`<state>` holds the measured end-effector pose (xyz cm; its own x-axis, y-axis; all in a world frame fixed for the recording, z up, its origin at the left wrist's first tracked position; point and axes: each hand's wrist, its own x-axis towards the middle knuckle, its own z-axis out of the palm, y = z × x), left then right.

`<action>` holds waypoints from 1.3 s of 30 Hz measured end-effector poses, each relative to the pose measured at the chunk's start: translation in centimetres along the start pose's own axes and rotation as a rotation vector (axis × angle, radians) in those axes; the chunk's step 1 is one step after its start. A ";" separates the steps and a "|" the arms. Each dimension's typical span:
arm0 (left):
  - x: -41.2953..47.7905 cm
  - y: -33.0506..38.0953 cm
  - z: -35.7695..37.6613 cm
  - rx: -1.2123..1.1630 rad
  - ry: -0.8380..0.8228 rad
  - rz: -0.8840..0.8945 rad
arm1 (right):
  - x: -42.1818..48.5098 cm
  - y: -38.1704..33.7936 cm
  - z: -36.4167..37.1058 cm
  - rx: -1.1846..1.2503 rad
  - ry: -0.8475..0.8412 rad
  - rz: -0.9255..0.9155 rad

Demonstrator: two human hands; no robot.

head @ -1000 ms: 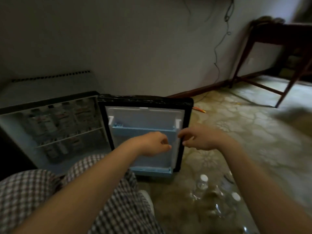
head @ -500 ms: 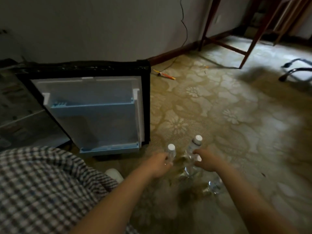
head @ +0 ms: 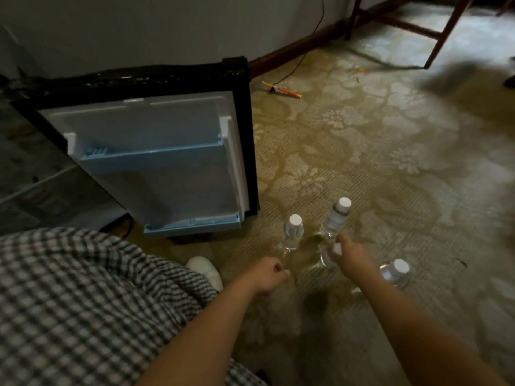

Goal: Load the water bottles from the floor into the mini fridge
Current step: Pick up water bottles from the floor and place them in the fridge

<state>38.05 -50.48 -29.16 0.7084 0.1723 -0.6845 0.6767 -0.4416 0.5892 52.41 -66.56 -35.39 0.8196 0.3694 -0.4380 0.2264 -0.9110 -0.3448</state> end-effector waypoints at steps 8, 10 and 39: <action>-1.5 0.5 -0.5 -0.061 -0.015 0.052 | -3.2 -2.2 -3.2 0.230 0.163 -0.086; -2.1 0.8 -0.9 -0.088 0.011 0.111 | -4.5 -3.9 -4.5 0.231 0.192 -0.175; -15.1 -6.1 -27.1 -0.113 0.724 0.380 | -11.7 -40.9 -12.2 0.086 0.328 -0.911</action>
<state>28.63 -26.53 -10.79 0.8211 0.5708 -0.0062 0.3534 -0.4998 0.7908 39.93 -35.84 -6.02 0.4583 0.8452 0.2749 0.8180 -0.2801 -0.5025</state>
